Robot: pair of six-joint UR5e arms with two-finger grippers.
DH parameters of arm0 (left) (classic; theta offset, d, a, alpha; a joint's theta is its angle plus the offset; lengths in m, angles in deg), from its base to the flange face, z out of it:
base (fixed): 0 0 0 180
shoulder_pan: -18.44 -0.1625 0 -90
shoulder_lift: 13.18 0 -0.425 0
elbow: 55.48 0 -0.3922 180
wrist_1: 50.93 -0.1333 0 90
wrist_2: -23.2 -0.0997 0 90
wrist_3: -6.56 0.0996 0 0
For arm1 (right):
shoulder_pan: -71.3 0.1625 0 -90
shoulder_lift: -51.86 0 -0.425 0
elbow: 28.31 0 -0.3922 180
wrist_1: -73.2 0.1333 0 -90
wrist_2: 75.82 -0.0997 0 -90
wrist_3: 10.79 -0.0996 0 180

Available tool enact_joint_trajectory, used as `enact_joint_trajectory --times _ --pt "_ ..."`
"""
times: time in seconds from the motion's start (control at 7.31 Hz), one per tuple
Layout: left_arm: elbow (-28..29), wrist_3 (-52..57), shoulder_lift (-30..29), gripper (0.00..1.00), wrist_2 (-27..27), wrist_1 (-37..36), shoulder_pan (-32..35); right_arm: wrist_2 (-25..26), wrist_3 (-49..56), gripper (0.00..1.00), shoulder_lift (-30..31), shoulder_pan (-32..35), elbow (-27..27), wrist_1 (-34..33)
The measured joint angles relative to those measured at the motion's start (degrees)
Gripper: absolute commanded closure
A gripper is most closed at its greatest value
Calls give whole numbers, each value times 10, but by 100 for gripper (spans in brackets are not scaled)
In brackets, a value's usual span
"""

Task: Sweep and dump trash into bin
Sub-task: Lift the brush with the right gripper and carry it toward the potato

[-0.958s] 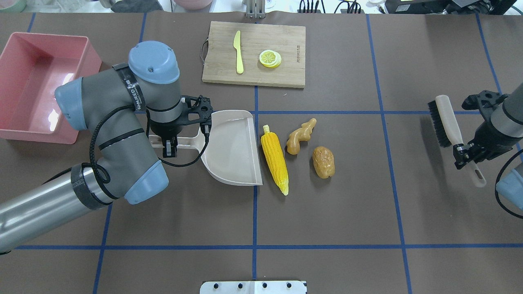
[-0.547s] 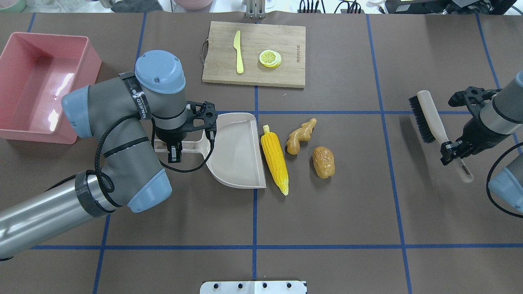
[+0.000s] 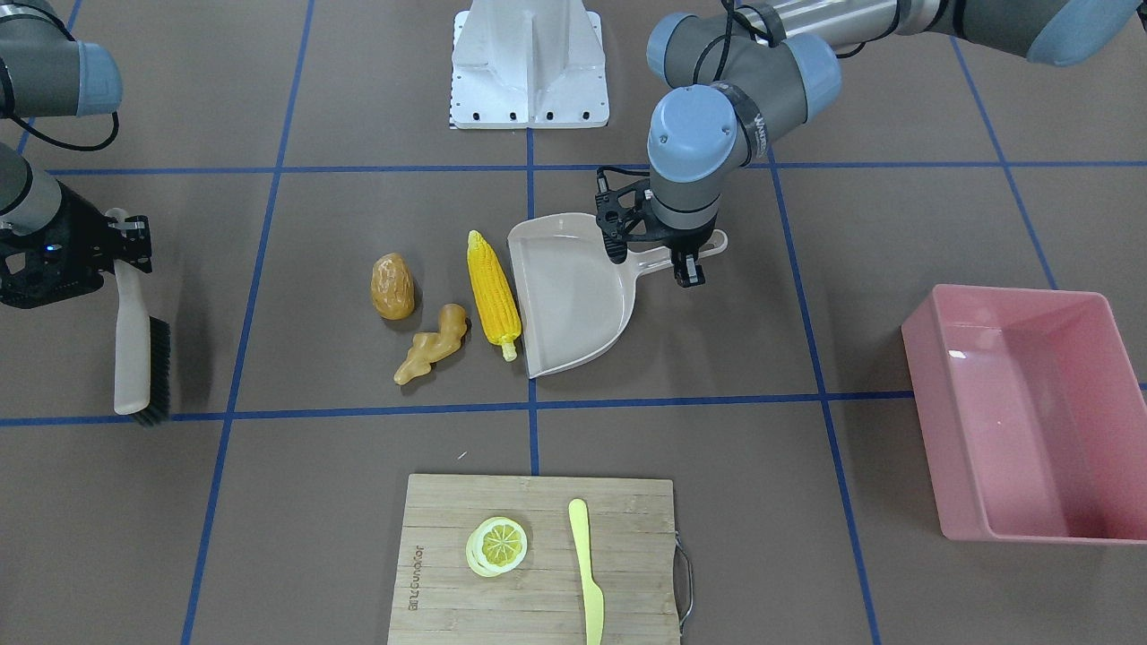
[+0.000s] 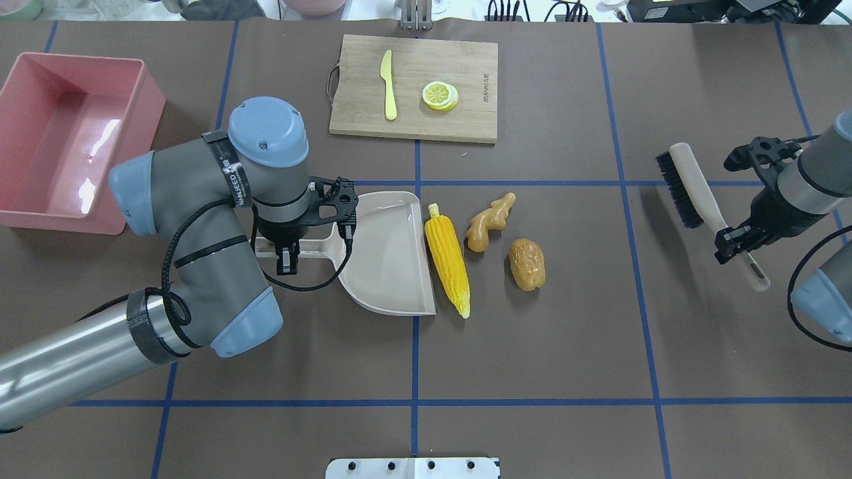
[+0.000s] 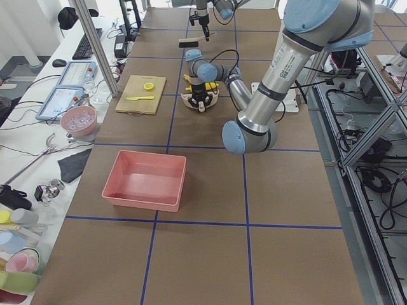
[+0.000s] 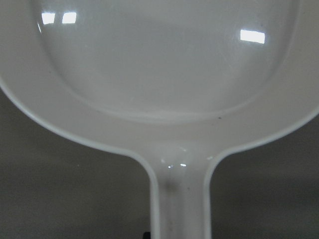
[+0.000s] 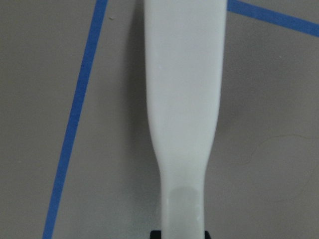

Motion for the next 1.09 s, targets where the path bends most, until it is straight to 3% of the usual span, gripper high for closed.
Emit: enact_joint_trajectory --times 0.55,0.82,1.09 --pt "-5 -17 0 100 -17 0 -4 -75 31 100 0 26 -3 9" --pt "-5 -21 -1 100 -27 0 -9 -168 -16 100 13 52 -18 15" --pt "-11 -23 0 100 -32 0 -11 -201 -86 100 4 56 -35 42"
